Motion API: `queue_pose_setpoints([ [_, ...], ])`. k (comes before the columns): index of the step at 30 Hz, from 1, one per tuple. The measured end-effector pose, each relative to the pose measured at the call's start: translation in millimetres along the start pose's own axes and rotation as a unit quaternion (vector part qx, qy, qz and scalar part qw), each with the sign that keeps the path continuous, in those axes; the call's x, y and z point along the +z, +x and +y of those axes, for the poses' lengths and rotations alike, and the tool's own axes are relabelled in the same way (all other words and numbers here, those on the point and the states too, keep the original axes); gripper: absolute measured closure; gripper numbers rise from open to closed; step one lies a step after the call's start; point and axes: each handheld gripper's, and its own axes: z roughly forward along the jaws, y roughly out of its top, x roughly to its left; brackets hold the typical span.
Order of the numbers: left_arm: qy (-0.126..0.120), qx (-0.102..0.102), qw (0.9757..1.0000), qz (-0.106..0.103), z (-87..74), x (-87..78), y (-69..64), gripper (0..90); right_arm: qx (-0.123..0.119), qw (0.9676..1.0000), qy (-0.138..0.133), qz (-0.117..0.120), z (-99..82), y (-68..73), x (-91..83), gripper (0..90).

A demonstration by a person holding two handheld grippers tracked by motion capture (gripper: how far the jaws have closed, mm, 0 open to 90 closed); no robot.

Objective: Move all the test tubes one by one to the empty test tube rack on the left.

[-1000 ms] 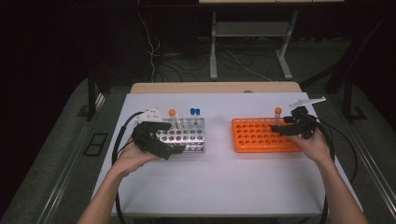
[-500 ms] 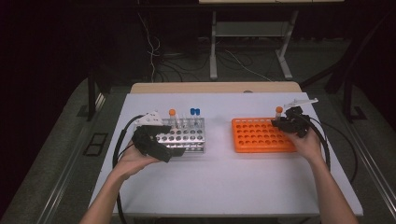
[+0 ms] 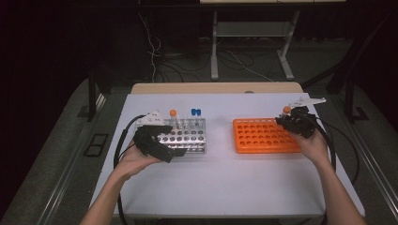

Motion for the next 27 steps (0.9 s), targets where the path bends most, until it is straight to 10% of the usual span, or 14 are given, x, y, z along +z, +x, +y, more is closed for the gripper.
queue_pose_setpoints([
  [16, 0.005, 0.015, 0.9998, -0.01, 9.3, 5.4, -6.7, 0.0, -0.053, 0.9937, -0.002, 0.099, 12.3, 59.3, -32.6, 73.6],
  [27, 0.001, 0.025, 0.9995, -0.019, 16.7, 7.5, -11.7, 0.0, -0.098, 0.9813, 0.016, 0.165, 21.4, 101.2, -37.4, 73.6],
])
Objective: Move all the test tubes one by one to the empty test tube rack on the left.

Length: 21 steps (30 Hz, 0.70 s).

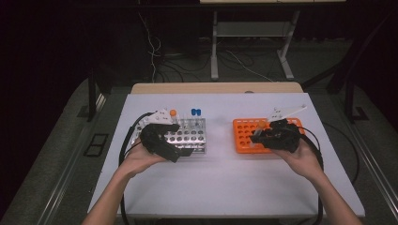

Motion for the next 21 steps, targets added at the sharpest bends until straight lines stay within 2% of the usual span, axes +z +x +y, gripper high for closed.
queue_pose_setpoints([
  [11, -0.005, 0.009, 0.9999, -0.011, 9.9, -1.4, -5.4, 0.0, -0.045, 0.9977, 0.023, 0.046, 19.1, 35.5, 15.7, 73.6],
  [21, -0.002, 0.024, 0.9994, -0.024, 20.0, 6.5, -13.3, 0.0, -0.07, 0.994, 0.033, 0.078, 33.4, 59.2, 30.0, 73.6],
])
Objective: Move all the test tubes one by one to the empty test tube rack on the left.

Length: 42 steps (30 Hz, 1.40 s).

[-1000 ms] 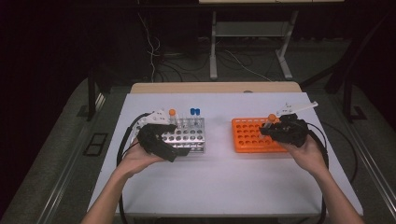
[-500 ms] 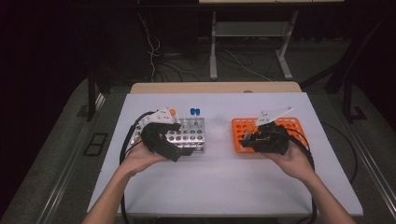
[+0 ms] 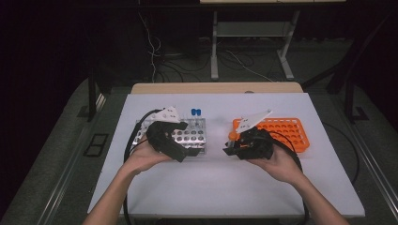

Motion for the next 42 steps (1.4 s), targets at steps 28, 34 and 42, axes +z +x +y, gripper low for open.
queue_pose_setpoints([
  [28, 0.059, 0.064, 0.9927, -0.083, 15.1, 18.2, -12.9, 51.1, -0.046, 0.9967, 0.048, 0.046, 28.3, 29.0, 51.3, 73.6],
  [34, 0.078, 0.075, 0.9909, -0.08, 15.7, 18.6, -11.2, 67.8, -0.052, 0.9963, 0.047, 0.049, 29.5, 31.9, 54.8, 73.6],
  [42, 0.079, 0.069, 0.9916, -0.075, 18.0, 10.6, -5.9, 68.7, -0.042, 0.9974, 0.034, 0.048, 28.9, 30.9, 53.4, 54.1],
])
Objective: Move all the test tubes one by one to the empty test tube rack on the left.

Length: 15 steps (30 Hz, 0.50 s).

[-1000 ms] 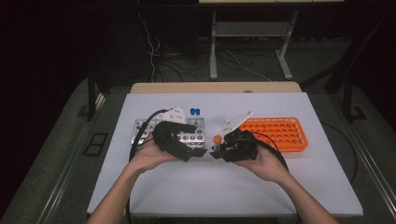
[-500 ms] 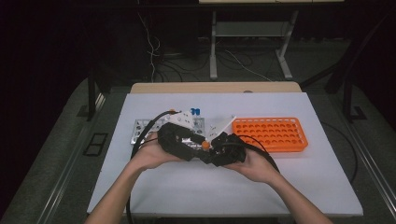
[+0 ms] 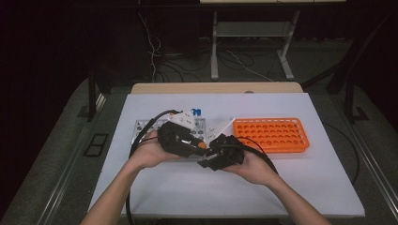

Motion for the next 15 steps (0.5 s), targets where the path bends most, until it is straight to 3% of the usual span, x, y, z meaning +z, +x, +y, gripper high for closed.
queue_pose_setpoints([
  [4, -0.002, -0.006, 0.9999, 0.014, -1.0, -11.8, 6.8, 68.7, 0.016, 0.9997, -0.019, -0.007, -3.9, -3.8, -9.4, 43.7],
  [7, -0.005, -0.01, 0.9996, 0.026, -2.6, -20.3, 12.4, 68.7, 0.032, 0.9984, -0.036, -0.029, -8.4, -6.5, -17.5, 27.2],
  [11, -0.003, -0.011, 0.999, 0.043, -4.3, -30.4, 18.6, 68.7, 0.063, 0.9955, -0.059, -0.038, -15.4, -12.5, -28.2, 13.4],
  [14, -0.005, -0.011, 0.9982, 0.058, -4.8, -37.8, 21.2, 68.7, 0.066, 0.9945, -0.069, -0.043, -21.1, -13.5, -35.3, 6.9],
  [15, -0.008, -0.014, 0.998, 0.061, -4.8, -40.2, 21.7, 68.7, 0.067, 0.994, -0.072, -0.047, -23.0, -13.4, -37.2, 0.1],
])
